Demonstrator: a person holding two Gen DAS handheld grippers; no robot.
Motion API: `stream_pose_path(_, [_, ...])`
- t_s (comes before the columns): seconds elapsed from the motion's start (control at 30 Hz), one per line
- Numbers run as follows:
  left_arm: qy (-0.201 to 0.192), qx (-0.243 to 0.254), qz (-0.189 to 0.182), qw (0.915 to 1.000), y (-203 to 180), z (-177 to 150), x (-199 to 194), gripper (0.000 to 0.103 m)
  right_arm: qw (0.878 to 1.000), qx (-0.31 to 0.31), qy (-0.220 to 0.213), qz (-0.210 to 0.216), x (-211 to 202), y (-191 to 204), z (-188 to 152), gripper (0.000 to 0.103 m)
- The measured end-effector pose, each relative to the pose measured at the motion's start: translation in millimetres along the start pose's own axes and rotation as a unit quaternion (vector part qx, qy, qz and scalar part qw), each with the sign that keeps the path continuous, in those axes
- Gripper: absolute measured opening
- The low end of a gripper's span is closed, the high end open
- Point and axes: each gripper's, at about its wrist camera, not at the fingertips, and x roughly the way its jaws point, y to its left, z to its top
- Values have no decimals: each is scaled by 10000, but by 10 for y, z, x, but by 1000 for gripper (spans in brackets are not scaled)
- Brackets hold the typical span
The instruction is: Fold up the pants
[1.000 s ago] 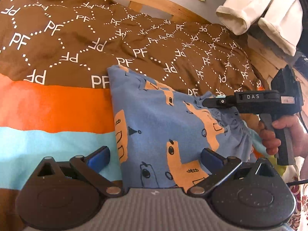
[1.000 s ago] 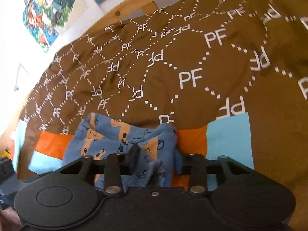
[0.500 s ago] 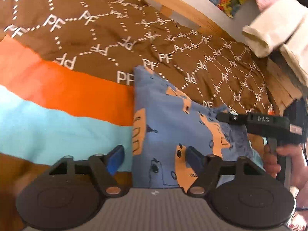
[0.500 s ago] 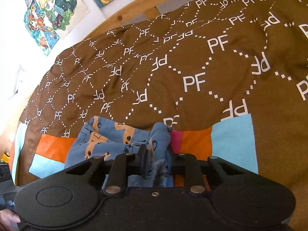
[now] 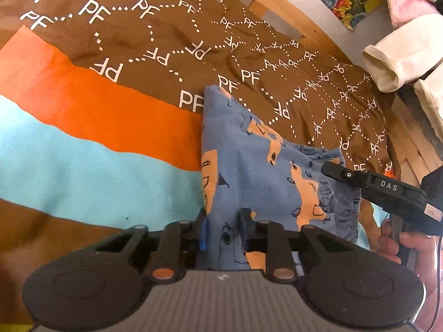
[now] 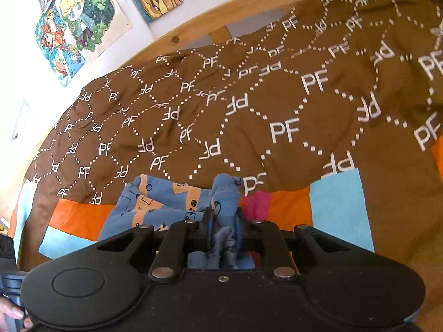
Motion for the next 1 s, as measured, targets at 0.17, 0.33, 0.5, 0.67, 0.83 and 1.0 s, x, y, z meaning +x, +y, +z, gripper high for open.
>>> stream_pose_path(0.17, [-27, 154, -7, 9999, -68, 11, -65, 16, 9993, -342, -140, -103, -103, 185, -5, 14])
stream_pose_path(0.33, [-53, 170, -59, 9998, -77, 9, -125, 15, 9980, -541, -281, -166, -185, 323, 0, 13])
stream_pose_path(0.5, [-14, -57, -277, 9996, -33, 25, -185, 14, 9962, -599, -558, -286, -319, 436, -123, 13])
stream_pose_path(0.67, [-49, -122, -424, 9990, -12, 85, -225, 14, 9925, -957, -659, -378, -390, 565, -123, 12])
stream_pose_path(0.83, [-82, -157, -381, 9991, 7, 139, -251, 14, 9931, -847, -776, -251, -381, 573, -94, 11])
stream_pose_path(1.0, [-355, 194, -245, 9989, -134, 281, -345, 14, 9908, -1005, -904, -45, -364, 629, 69, 11])
